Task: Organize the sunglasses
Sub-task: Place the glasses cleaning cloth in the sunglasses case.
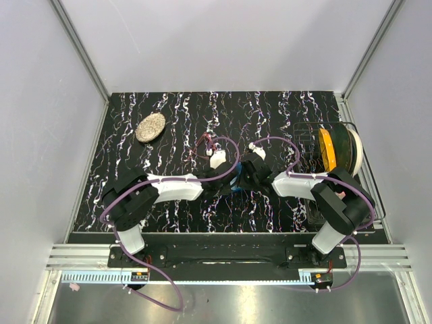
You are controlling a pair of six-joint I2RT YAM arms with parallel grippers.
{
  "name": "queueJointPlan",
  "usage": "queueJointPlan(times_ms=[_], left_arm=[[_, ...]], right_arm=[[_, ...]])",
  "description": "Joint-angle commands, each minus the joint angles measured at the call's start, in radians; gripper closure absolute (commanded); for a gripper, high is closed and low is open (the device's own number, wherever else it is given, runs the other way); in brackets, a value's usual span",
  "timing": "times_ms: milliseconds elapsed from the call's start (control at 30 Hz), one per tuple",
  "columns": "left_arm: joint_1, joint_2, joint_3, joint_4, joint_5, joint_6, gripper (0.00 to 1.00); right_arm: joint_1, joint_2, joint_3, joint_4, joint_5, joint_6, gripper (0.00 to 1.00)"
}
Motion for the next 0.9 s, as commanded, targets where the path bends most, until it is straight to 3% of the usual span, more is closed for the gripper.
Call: queueJointPlan(times_ms=[0, 133, 367, 867], left_arm=[[0.005, 0.022, 0.005, -0.021, -0.032, -0.034, 0.9], [0.004, 0.031, -0.004, -0.061, -0.026, -0.044, 0.91], [0.005, 0.044, -0.016, -0.069, -0.018, -0.057, 0.91], [0.005, 0.051, -0.001, -0.075, -0.021, -0.032, 0.91]], right_arm=[[0.004, 0.021, -0.02, -0.186, 0.064, -0.021, 1.0], [0.004, -0.036, -0.022, -0.217, 0.131, -0.007, 0.98], [0.002, -0.094, -0.005, -0.29, 0.27, 0.013, 0.85], [0.002, -0.237, 0.01, -0.38, 0.44, 0.017, 0.81]])
